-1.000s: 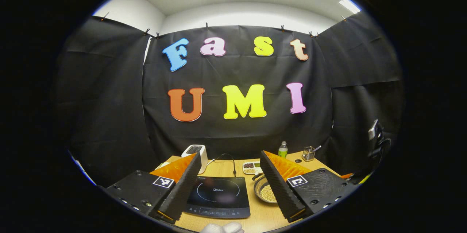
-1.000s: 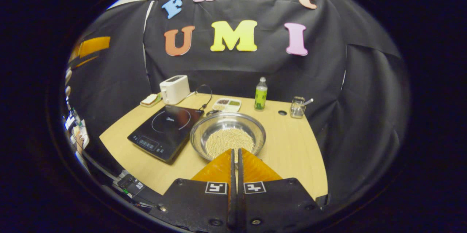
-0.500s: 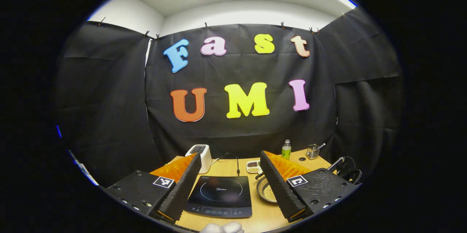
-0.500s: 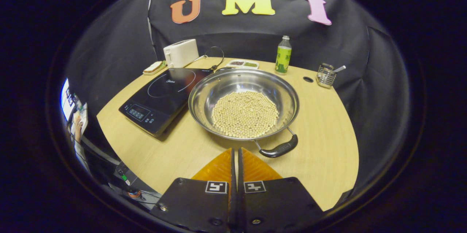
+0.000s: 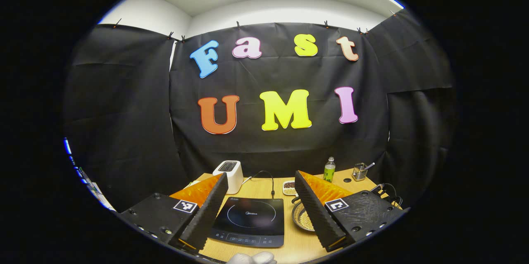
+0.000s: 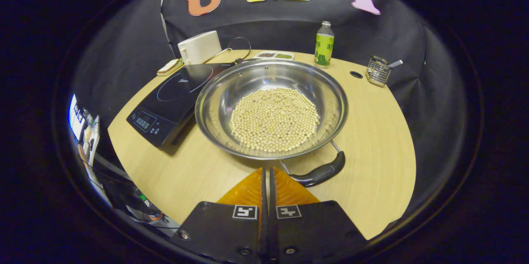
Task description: First push the handle of the pot to place it horizontally, then grasp the pot with both hands and set it on the induction cooktop.
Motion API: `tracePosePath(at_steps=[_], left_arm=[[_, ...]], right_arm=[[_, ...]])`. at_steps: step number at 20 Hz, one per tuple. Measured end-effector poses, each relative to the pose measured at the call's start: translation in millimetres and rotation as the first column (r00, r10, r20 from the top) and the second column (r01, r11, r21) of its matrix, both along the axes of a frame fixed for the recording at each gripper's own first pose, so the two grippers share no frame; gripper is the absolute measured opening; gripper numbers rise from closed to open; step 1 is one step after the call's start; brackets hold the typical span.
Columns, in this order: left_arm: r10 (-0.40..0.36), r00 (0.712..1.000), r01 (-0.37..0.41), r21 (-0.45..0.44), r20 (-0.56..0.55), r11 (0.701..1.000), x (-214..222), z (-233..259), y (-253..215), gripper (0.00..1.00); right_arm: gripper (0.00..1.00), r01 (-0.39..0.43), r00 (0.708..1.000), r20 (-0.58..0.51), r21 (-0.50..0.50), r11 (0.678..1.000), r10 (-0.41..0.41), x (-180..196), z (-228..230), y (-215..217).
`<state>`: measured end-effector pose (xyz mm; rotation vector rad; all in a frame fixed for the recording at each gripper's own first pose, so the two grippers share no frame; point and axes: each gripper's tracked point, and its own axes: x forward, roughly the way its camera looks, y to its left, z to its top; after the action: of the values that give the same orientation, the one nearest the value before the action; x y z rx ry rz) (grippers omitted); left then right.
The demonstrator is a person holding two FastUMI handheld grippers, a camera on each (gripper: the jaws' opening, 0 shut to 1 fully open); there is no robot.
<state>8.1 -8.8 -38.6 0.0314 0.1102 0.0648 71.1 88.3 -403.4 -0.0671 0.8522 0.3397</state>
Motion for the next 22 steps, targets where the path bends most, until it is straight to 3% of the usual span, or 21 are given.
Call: tracePosePath(at_steps=[4, 22], left_arm=[[0.003, 1.0, -0.003, 0.004, -0.003, 1.0, 5, -3, -5, 0.96], [0.108, 0.994, -0.109, -0.015, -0.035, 0.994, 19, -24, -25, 0.96]], right_arm=[[0.0, -0.01, 1.0, -0.002, -0.01, 1.0, 0.01, 0, -1, -6], [0.04, -0.127, 0.992, -0.014, -0.081, 0.989, 0.126, 33, 1, -53]])
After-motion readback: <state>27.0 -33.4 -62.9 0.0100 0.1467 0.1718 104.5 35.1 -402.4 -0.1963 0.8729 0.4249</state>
